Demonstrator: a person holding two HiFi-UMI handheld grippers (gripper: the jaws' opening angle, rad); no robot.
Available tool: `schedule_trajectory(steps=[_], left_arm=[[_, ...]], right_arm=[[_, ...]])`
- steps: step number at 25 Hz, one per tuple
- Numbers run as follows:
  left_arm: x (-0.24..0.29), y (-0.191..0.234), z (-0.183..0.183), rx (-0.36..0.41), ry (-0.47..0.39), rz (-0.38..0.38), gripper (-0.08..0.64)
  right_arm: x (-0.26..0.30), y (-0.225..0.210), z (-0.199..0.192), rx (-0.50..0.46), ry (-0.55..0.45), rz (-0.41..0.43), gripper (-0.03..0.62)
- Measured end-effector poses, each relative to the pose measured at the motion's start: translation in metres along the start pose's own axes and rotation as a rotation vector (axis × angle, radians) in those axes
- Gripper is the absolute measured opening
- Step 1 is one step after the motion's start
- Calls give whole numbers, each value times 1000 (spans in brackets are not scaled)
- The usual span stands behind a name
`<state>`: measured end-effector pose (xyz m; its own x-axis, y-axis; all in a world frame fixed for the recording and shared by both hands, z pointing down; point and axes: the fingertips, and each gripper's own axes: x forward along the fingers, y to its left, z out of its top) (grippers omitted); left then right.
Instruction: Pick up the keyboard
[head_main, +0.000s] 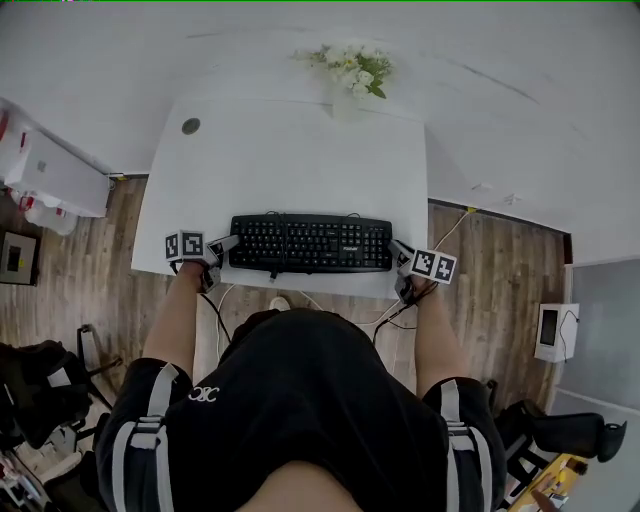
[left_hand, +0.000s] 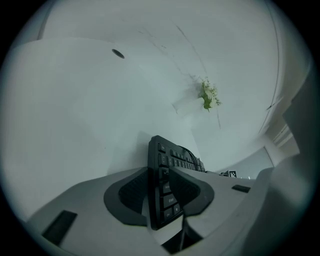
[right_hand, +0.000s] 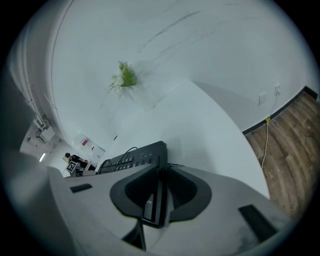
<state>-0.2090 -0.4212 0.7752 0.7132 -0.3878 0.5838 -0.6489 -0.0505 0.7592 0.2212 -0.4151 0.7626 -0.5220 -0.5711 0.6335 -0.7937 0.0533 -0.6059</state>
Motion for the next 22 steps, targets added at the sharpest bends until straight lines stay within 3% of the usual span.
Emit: schedule_trajectory(steps=[6,9,11,12,18,22], left_arm=[[3,-1,-1,11,29,-3,133],[2,1,0,-30,31,-6,133],[1,2,0,-56,35,-6,132],[1,3,-1,-57,39,-5,132],[4,2,3,-31,24,15,132],[7,2,1,25,12,72,129]], right_arm=[[-3,-1,-1,66,7,50,49],[-2,2,-1,90,9,82,54],[-2,5,-1,119,11,113,146],[-2,6,-2,129,13,118,139],[8,1,-2,52,69,33,106],[6,-4,-4,71,92,12,92]])
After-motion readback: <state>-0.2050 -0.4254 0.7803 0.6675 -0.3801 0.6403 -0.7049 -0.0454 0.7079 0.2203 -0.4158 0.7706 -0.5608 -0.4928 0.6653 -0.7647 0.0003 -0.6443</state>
